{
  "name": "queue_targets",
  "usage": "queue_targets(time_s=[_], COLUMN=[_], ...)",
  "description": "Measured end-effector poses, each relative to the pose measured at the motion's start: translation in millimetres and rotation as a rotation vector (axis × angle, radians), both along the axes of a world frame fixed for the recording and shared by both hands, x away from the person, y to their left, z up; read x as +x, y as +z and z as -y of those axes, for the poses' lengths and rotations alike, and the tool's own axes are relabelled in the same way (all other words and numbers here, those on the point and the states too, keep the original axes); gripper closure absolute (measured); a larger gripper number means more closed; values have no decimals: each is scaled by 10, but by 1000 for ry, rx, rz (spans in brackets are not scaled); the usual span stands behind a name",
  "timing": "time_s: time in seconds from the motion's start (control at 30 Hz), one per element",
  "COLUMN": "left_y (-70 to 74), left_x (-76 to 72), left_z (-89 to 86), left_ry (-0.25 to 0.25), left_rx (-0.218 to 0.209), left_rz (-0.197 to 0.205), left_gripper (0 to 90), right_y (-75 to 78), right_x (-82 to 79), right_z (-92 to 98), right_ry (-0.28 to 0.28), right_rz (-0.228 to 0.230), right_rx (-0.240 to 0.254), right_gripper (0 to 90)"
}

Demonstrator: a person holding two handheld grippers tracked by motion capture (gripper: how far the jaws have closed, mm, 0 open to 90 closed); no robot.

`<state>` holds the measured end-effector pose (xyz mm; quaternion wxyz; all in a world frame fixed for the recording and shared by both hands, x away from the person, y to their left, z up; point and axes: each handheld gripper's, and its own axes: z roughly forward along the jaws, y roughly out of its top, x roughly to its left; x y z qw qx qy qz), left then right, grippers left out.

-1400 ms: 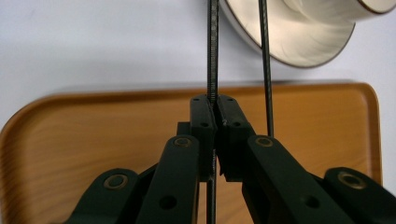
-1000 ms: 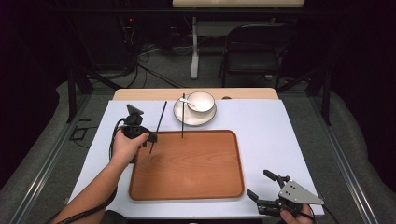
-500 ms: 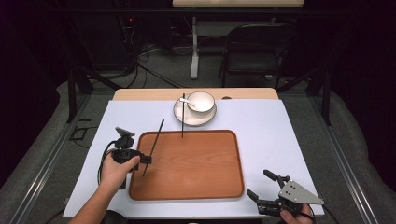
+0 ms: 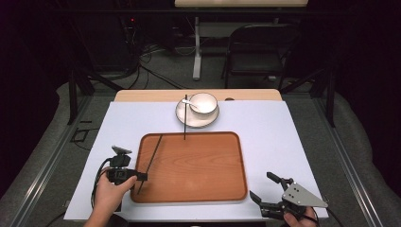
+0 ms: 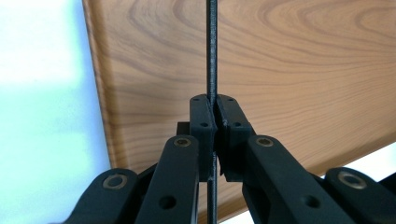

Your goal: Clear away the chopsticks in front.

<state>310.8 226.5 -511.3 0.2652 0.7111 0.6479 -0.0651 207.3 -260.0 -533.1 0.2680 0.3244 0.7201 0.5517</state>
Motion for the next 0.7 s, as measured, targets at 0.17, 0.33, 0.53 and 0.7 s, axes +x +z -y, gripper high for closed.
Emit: queue_targets(time_s=[0.17, 0.33, 0.53, 0.7], left_y=[-40, -97, -137, -178], left_x=[-19, 13, 19, 23], left_z=[59, 104, 126, 126], left_ry=[9, 18, 16, 11], left_rx=[39, 53, 51, 53], left_rz=[-6, -7, -11, -20], left_gripper=[858, 859, 856, 840], right_y=[-1, 0, 0, 0], right_x=[1, -1, -2, -3], right_z=[3, 4, 5, 3], right_ry=[-1, 2, 2, 3], right_rz=[-3, 4, 2, 5], right_rx=[1, -1, 0, -1], right_gripper=[142, 142, 142, 142])
